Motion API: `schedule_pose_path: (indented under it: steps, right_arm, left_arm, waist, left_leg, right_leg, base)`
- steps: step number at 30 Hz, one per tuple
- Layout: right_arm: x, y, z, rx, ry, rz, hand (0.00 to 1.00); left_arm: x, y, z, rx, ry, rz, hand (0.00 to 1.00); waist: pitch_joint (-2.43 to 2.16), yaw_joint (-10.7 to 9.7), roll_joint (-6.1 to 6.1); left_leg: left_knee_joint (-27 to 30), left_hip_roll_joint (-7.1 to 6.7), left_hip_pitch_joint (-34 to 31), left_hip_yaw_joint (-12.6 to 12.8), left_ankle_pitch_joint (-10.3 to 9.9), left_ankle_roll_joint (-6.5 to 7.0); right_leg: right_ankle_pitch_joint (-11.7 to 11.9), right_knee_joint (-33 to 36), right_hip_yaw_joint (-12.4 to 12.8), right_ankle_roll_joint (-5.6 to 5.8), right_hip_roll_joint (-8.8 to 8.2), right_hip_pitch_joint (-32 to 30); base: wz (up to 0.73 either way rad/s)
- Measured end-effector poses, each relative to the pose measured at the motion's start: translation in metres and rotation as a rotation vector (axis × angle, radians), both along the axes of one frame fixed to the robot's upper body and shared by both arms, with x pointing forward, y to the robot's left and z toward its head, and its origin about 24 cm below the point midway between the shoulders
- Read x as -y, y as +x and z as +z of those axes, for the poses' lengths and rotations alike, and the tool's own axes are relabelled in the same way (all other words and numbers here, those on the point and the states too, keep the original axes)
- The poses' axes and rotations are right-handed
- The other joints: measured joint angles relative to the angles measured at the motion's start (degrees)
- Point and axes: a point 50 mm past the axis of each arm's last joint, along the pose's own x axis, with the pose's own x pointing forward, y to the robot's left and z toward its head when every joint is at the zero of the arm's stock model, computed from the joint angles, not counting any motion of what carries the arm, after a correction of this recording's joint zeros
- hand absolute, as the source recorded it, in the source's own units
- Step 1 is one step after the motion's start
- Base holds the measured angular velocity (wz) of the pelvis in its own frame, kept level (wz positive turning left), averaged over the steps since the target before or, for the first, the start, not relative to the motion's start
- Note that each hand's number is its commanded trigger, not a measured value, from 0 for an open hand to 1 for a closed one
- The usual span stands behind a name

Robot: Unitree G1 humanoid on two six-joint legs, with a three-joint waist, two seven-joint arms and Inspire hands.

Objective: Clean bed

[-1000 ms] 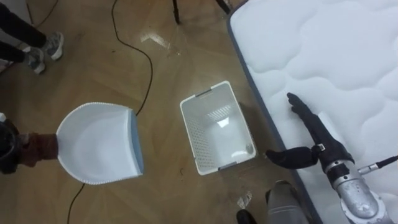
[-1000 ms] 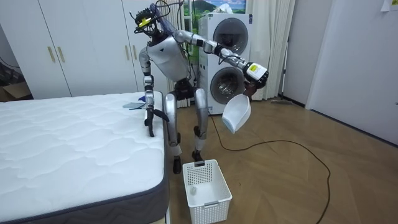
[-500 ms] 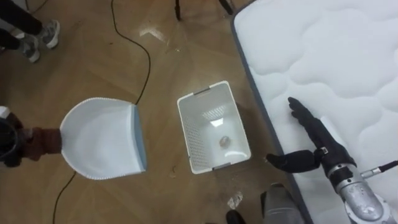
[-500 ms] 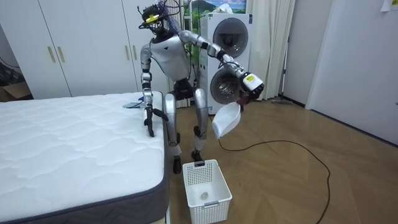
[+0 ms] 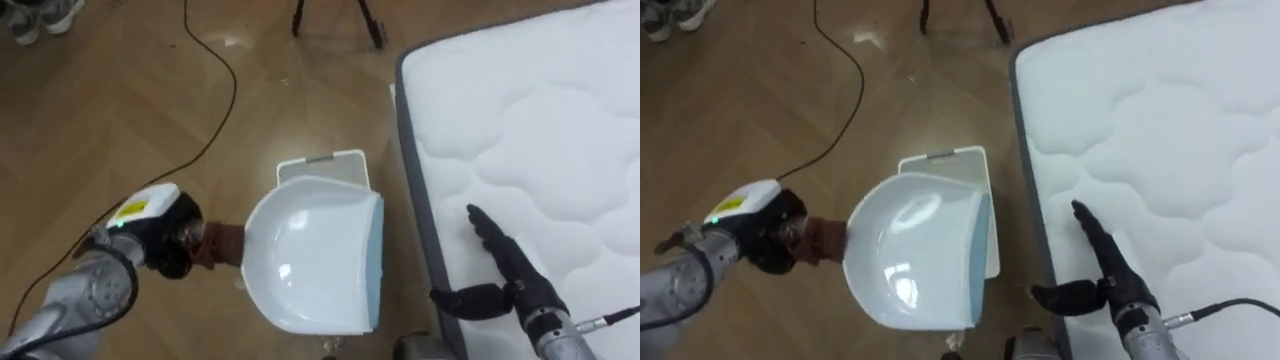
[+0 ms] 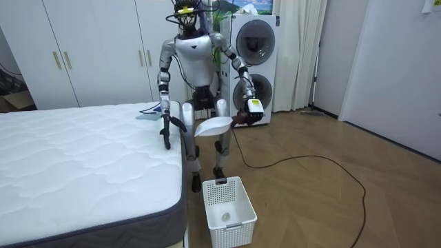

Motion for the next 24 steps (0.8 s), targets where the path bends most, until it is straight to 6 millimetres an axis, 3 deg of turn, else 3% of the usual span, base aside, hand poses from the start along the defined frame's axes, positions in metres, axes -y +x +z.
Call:
schedule_pose_path:
  steps: [6,8,10,12,13,14,15,17,18,19,20,21,23,24]
  right_arm:
    - [0.008,-0.014,-0.009,-0.033,0.107,-0.168,0.00]
    - [0.013,-0.022,-0.013,-0.060,0.111,-0.222,0.00]
    - [0.016,-0.027,-0.015,-0.086,0.110,-0.249,0.00]
    - [0.017,-0.024,-0.015,-0.086,0.107,-0.268,0.00]
    - [0.016,-0.022,-0.014,-0.082,0.110,-0.277,0.00]
    - [0.016,-0.021,-0.015,-0.084,0.116,-0.284,0.00]
    - [0.017,-0.022,-0.015,-0.089,0.119,-0.292,0.00]
    - [0.018,-0.023,-0.017,-0.102,0.115,-0.304,0.00]
    - [0.018,-0.023,-0.017,-0.102,0.118,-0.304,0.00]
    - [0.016,-0.020,-0.018,-0.103,0.121,-0.301,0.00]
    - [0.013,-0.016,-0.019,-0.104,0.131,-0.297,0.00]
    - [0.010,-0.014,-0.019,-0.102,0.133,-0.291,0.00]
    - [-0.001,-0.005,-0.019,-0.087,0.145,-0.270,0.00]
    - [-0.003,-0.003,-0.018,-0.081,0.145,-0.261,0.00]
  left_arm:
    - [-0.002,-0.015,0.006,0.052,-0.103,0.057,1.00]
    - [-0.003,-0.020,0.015,0.094,-0.122,0.064,1.00]
    - [-0.004,-0.019,0.017,0.108,-0.139,0.074,1.00]
    - [-0.007,-0.019,0.019,0.120,-0.155,0.098,1.00]
    - [-0.008,-0.018,0.020,0.128,-0.177,0.112,1.00]
    - [-0.007,-0.017,0.020,0.137,-0.206,0.129,1.00]
    - [-0.004,-0.017,0.020,0.140,-0.219,0.130,1.00]
    - [0.004,-0.016,0.016,0.139,-0.261,0.136,1.00]
    - [0.006,-0.016,0.015,0.139,-0.268,0.139,1.00]
    - [0.007,-0.015,0.016,0.139,-0.292,0.150,1.00]
    - [0.007,-0.015,0.016,0.137,-0.317,0.166,1.00]
    - [0.007,-0.015,0.016,0.135,-0.334,0.174,1.00]
    - [0.009,-0.015,0.014,0.130,-0.387,0.192,1.00]
    - [0.010,-0.015,0.013,0.130,-0.400,0.199,1.00]
  waist:
    - [-0.09,0.3,-1.67]
    - [-0.05,0.3,-3.34]
    - [-0.15,0.2,-4.18]
    - [-0.16,1.0,-4.57]
    - [-0.38,1.6,-4.49]
    - [-0.33,1.9,-4.67]
    - [-0.35,2.0,-4.80]
    - [-0.26,4.0,-5.56]
    - [-0.15,4.6,-5.74]
    - [0.08,5.2,-6.13]
    - [0.41,5.4,-6.80]
    - [0.65,5.3,-7.14]
    - [0.62,7.1,-7.21]
    - [0.64,7.2,-6.90]
  left_leg:
    - [-2.6,0.15,4.7,0.3,-0.9,-0.15]
    - [-3.5,0.35,7.0,2.8,-1.3,0.07]
    - [-4.6,1.46,9.1,5.9,-1.6,0.25]
    - [-6.1,3.59,11.6,11.1,-2.2,0.36]
    - [-7.4,5.80,12.3,15.6,-2.4,0.70]
    - [-7.7,6.99,13.3,19.8,-2.6,1.06]
    - [-8.2,7.13,14.3,21.9,-2.6,1.07]
    - [-10.9,7.14,18.9,30.7,-2.5,1.00]
    - [-11.4,7.14,19.8,33.1,-2.5,0.95]
    - [-11.6,7.31,20.9,36.8,-2.9,0.90]
    - [-11.0,7.66,22.0,39.7,-3.3,0.82]
    - [-10.0,7.78,22.0,39.8,-3.3,0.98]
    - [-8.7,8.04,19.8,30.2,-3.2,0.60]
    - [-8.7,8.30,19.6,28.0,-3.2,0.13]
  right_leg:
    - [1.7,-3.3,2.7,1.21,2.01,3.4]
    - [3.4,-4.6,5.6,1.60,3.84,4.2]
    - [5.8,-7.1,6.2,1.53,4.87,5.1]
    - [10.1,-11.7,1.9,0.33,5.40,6.6]
    - [13.3,-15.0,-2.9,-0.56,5.50,7.8]
    - [11.9,-11.6,-8.4,0.56,3.82,7.8]
    - [10.2,-8.5,-11.0,0.93,2.54,8.1]
    - [4.3,0.2,-17.6,1.68,-3.65,13.0]
    - [3.4,0.7,-18.7,2.22,-5.16,14.7]
    - [2.3,0.7,-20.2,3.75,-7.22,17.5]
    - [1.8,-1.5,-21.4,4.46,-7.84,18.8]
    - [1.8,-3.3,-22.4,4.18,-7.48,18.6]
    - [2.9,-11.4,-19.3,2.85,-3.20,20.3]
    - [3.7,-12.9,-18.9,2.57,-2.30,20.7]
  base:
    - [-0.25]
    - [-0.83]
    - [-1.31]
    - [-1.77]
    - [-1.76]
    - [-1.70]
    - [-1.62]
    - [-1.83]
    - [-1.86]
    - [-1.67]
    - [-1.53]
    - [-1.50]
    - [-1.66]
    - [-1.46]
